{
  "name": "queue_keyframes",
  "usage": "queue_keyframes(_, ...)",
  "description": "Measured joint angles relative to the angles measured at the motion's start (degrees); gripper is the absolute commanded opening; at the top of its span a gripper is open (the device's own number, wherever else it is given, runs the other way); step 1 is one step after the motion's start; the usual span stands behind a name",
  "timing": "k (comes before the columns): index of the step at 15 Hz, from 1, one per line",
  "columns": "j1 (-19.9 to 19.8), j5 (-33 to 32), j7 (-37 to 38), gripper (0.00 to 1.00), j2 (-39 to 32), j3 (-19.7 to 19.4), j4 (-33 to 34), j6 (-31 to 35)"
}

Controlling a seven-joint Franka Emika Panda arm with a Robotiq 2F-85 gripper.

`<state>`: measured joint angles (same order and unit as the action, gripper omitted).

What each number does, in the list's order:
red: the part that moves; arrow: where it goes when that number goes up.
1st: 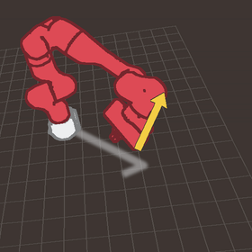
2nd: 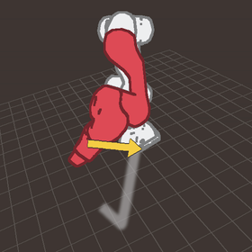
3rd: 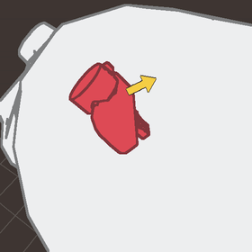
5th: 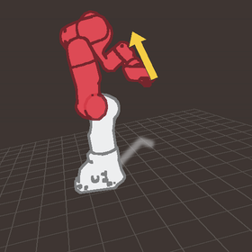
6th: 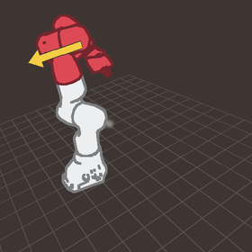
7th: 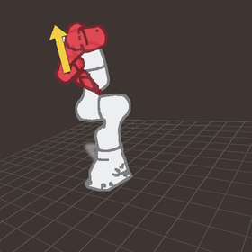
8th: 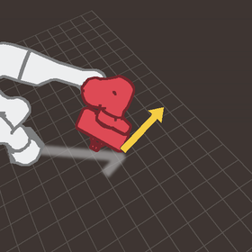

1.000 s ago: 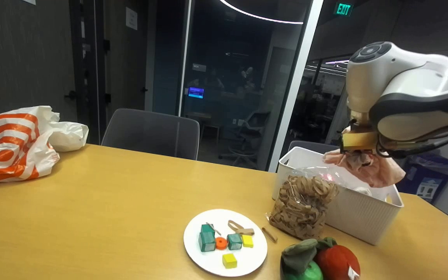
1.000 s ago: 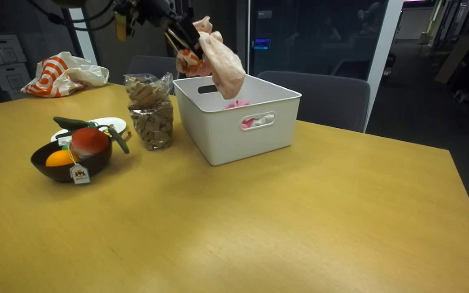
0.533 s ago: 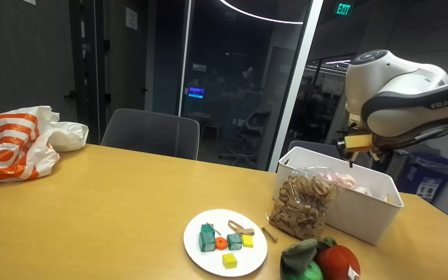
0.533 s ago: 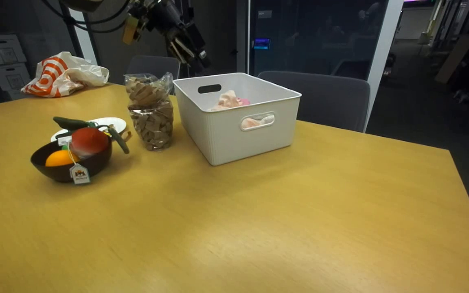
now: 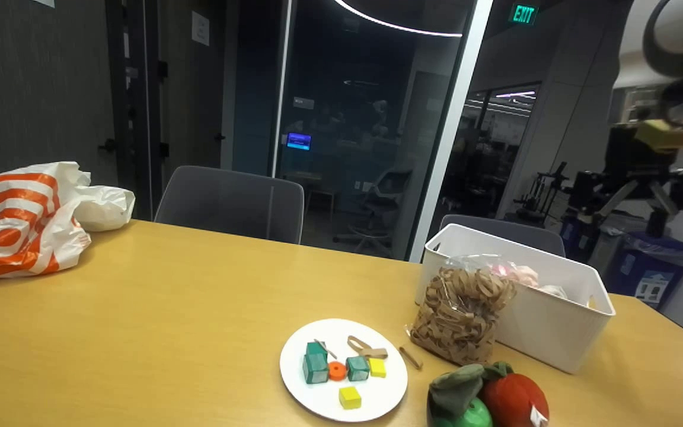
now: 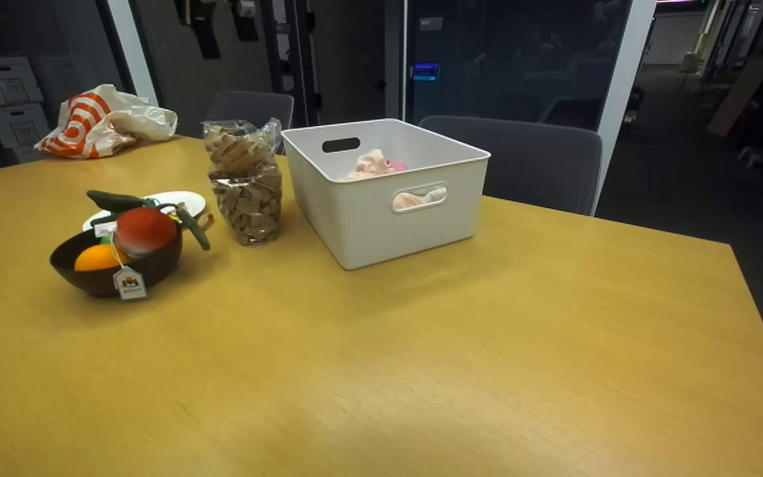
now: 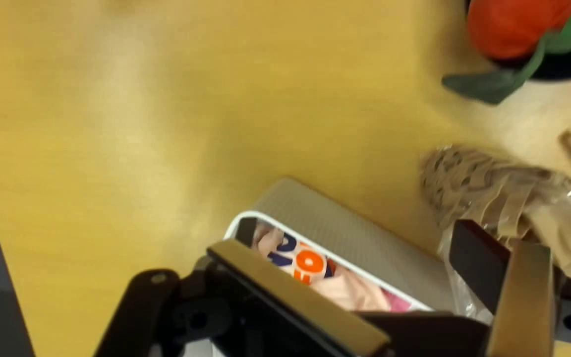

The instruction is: Fold the shirt then put it inside the basket

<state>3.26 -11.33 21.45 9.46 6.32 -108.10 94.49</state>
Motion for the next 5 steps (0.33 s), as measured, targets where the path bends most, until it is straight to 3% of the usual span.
queue_keyframes(3, 0.0, 5.3, -7.4, 1.00, 5.8, -1.7, -0.4, -10.8)
queue_keyframes(5, 0.0, 6.0, -9.0, 1.00, 7.6, -2.2, -1.3, -12.0)
